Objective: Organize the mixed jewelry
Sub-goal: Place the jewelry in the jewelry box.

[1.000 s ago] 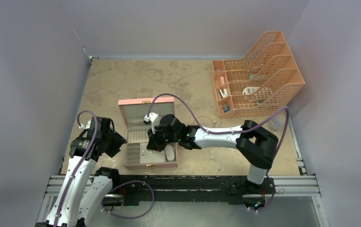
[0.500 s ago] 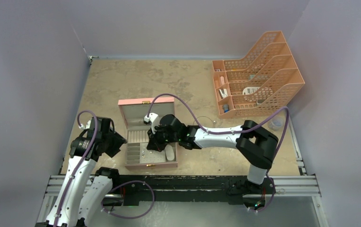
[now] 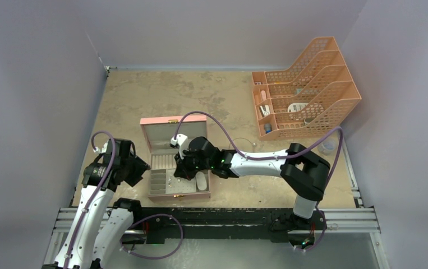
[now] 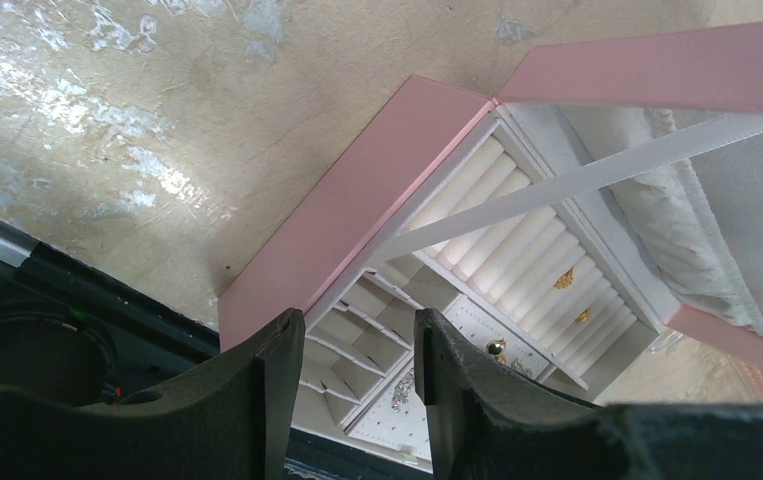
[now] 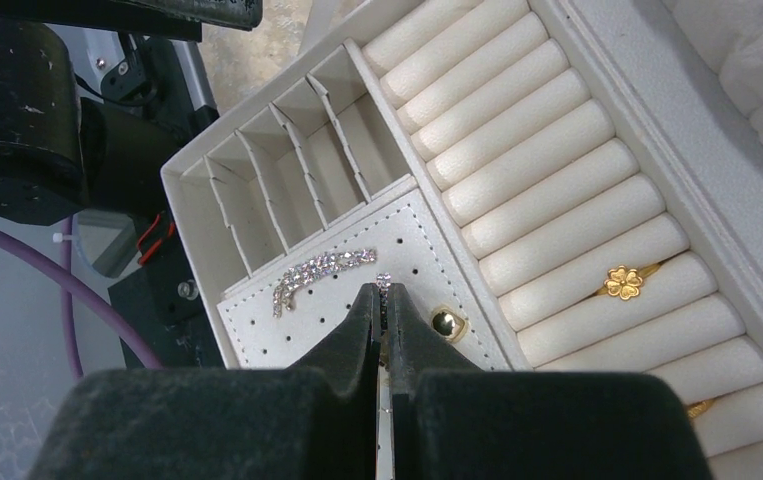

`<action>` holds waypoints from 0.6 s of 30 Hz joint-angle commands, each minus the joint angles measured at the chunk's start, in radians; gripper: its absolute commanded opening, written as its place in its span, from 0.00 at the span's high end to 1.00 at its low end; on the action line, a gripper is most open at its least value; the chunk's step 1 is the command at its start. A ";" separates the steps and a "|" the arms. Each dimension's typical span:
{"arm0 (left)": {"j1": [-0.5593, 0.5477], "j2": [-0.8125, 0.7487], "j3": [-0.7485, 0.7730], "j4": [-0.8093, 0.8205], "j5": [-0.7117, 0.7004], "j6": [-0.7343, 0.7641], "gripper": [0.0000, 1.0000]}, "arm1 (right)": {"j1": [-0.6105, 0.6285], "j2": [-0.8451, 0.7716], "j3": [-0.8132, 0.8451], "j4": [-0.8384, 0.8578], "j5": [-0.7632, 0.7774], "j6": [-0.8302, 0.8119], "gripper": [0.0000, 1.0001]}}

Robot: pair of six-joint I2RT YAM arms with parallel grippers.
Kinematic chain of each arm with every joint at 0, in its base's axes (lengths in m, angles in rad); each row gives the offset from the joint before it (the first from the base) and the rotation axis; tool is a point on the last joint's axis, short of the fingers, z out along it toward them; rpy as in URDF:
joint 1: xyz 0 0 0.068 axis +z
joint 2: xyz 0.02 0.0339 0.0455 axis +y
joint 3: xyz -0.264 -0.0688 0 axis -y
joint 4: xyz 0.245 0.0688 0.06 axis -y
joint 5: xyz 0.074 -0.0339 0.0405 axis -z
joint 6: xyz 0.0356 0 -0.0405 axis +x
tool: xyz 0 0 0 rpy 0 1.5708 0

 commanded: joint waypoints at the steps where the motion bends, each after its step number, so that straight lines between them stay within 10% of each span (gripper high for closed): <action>1: 0.003 -0.008 0.026 0.010 -0.011 -0.014 0.56 | 0.002 -0.050 -0.005 -0.043 0.063 -0.015 1.00; 18: 0.003 -0.008 0.026 0.009 -0.014 -0.015 0.56 | 0.005 -0.063 -0.020 -0.003 -0.003 -0.071 1.00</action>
